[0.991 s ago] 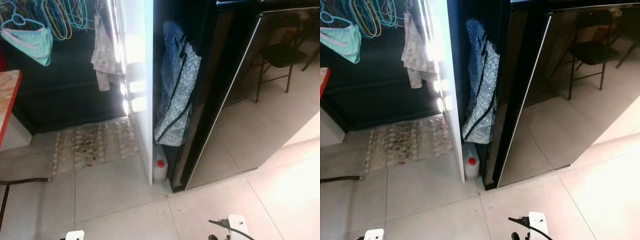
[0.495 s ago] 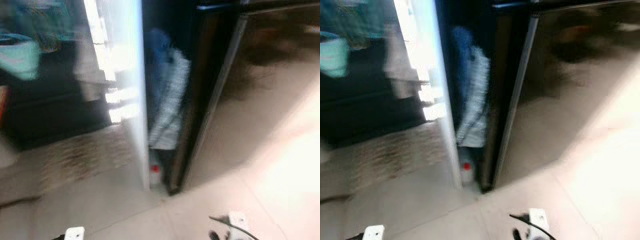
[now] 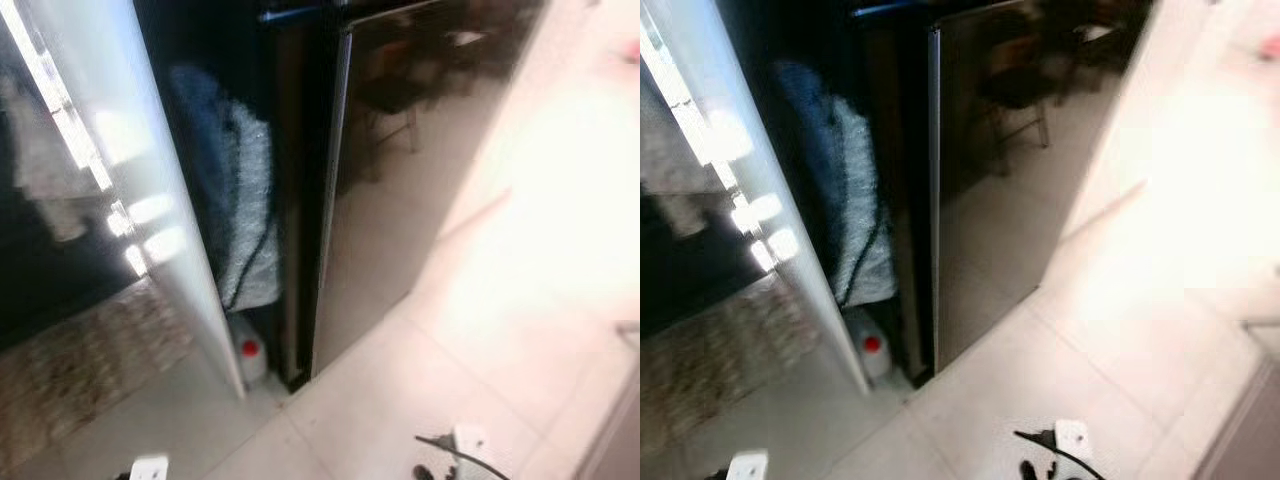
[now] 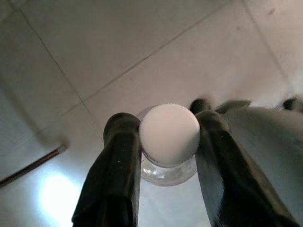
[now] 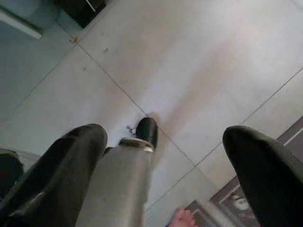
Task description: Restocking fridge
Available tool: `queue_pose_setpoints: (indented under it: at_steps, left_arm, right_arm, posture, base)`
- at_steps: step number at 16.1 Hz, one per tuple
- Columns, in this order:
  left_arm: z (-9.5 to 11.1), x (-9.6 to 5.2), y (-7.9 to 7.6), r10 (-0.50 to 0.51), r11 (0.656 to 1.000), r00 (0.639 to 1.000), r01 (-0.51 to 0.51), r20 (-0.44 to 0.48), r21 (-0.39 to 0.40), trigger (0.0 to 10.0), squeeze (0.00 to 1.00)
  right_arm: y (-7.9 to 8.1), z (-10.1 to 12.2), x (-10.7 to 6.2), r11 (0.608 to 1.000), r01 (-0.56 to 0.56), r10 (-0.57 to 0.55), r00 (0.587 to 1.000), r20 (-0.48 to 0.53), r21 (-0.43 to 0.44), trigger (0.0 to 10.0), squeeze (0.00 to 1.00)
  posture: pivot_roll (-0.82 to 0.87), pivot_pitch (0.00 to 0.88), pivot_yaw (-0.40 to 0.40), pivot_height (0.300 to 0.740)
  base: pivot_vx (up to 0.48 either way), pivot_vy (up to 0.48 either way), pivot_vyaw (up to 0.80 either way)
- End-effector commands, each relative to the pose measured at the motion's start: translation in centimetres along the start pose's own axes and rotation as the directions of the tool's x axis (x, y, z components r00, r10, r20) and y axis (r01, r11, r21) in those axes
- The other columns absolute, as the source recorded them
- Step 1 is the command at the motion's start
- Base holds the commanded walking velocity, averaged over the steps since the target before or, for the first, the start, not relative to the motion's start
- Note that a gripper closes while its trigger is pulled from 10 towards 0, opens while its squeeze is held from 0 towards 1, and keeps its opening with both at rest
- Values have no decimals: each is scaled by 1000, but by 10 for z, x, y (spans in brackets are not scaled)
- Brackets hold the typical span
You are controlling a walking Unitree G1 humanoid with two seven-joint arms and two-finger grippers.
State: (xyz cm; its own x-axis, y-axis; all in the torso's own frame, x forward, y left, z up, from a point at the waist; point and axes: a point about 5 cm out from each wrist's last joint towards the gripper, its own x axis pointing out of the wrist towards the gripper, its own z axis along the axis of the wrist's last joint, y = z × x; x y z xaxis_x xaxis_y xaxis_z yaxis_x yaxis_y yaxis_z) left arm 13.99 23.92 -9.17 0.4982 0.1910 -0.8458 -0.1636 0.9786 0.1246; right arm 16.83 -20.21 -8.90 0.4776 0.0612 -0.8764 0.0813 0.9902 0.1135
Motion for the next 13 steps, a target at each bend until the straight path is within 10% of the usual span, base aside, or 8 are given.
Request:
queue_pose_setpoints:
  at_steps: [1, 13]
  left_arm:
    - [2, 0, 0, 1, 1000, 1000, -1, 4, 6, 10000, 0]
    - [7, 2, -14, -21, 1000, 1000, 21, 14, 4, 10000, 0]
  right_arm:
    - [-5, -7, -2, 1000, 15, -15, 1000, -25, 3, 10000, 0]
    - [-5, -7, -1, 999, 29, -29, 1000, -7, 33, 10000, 0]
  posture:
    - [135, 70, 17, 740]
    - [136, 66, 23, 740]
  base:
    - [0, 0, -688]
    - [0, 23, -114]
